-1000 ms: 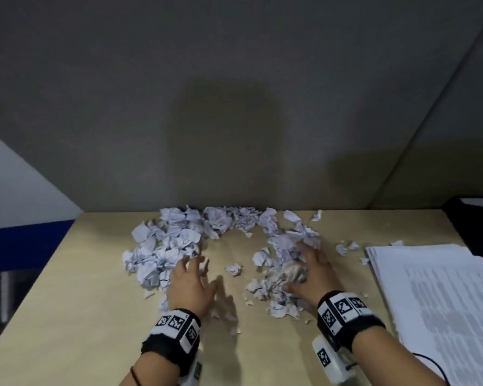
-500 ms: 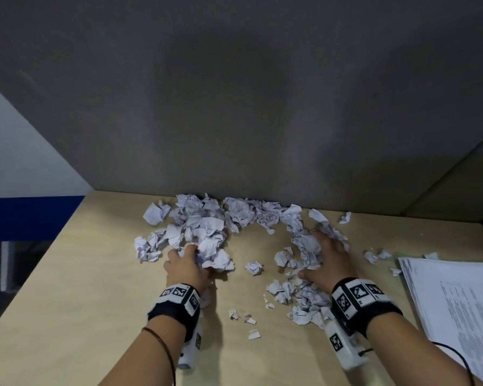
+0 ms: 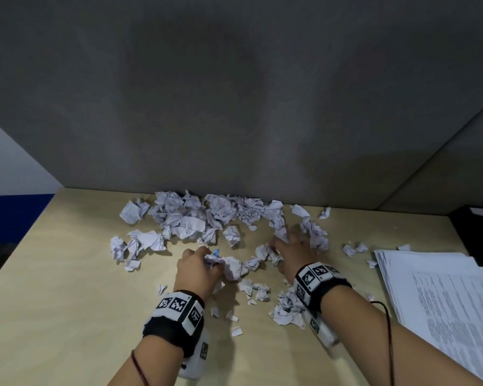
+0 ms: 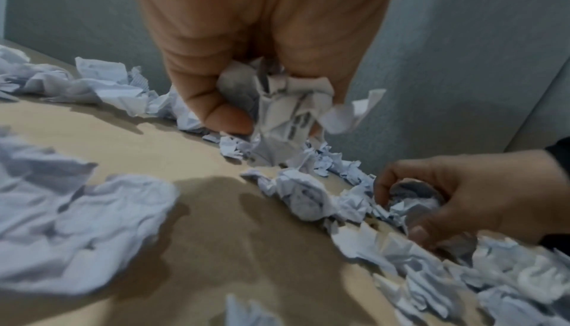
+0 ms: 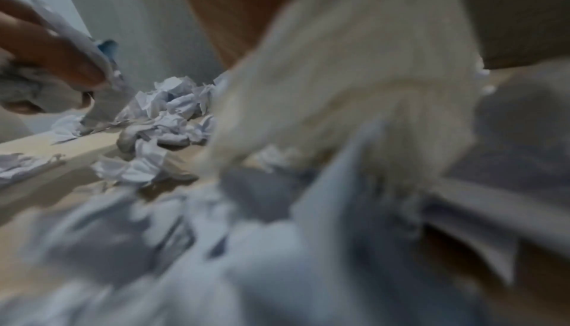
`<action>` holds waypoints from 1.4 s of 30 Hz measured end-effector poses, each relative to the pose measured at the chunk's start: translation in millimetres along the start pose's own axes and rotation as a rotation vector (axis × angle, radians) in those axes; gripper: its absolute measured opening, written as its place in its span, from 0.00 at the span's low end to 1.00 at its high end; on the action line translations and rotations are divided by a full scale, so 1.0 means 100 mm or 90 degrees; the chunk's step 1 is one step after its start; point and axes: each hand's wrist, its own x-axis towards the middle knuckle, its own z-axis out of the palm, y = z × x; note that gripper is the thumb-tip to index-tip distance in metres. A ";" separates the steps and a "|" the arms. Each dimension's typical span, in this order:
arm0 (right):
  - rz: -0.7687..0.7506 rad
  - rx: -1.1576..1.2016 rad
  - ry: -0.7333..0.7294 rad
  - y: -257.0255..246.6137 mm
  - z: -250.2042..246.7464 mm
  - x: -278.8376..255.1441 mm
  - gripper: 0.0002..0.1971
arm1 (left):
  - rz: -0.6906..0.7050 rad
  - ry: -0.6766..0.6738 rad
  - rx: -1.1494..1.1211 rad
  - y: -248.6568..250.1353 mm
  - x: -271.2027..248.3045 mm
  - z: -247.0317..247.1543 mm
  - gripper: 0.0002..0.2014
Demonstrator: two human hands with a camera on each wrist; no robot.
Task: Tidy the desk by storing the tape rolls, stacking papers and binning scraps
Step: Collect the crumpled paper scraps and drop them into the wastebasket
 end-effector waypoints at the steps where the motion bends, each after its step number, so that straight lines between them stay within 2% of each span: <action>1: 0.001 0.001 0.000 -0.01 -0.01 0.00 0.22 | 0.005 0.003 -0.006 0.02 -0.02 -0.01 0.20; 6: -0.020 0.037 -0.025 0.08 -0.01 0.08 0.18 | 0.038 0.008 -0.026 0.17 -0.12 -0.04 0.21; 9: -0.010 0.113 -0.013 0.14 -0.12 -0.02 0.15 | 0.055 0.000 -0.036 0.26 -0.20 -0.03 0.18; 13: 0.038 0.258 0.058 0.31 -0.23 -0.22 0.11 | 0.088 -0.026 -0.027 0.41 -0.32 0.04 0.15; 19: 0.113 0.526 0.159 0.74 -0.24 -0.61 0.19 | 0.172 -0.082 -0.056 0.85 -0.54 0.24 0.10; 24: 0.142 0.714 0.225 1.14 -0.28 -1.06 0.18 | 0.266 -0.125 -0.043 1.31 -0.73 0.51 0.13; 30: 0.220 0.860 0.294 1.79 -0.11 -1.62 0.17 | 0.351 -0.223 -0.046 1.81 -1.07 0.97 0.06; 35: 0.296 1.015 0.348 2.29 0.12 -2.14 0.16 | 0.409 -0.294 -0.007 2.15 -1.43 1.37 0.10; 42: 0.402 1.059 0.479 2.90 0.62 -2.82 0.16 | 0.506 -0.374 0.028 2.60 -2.08 1.85 0.15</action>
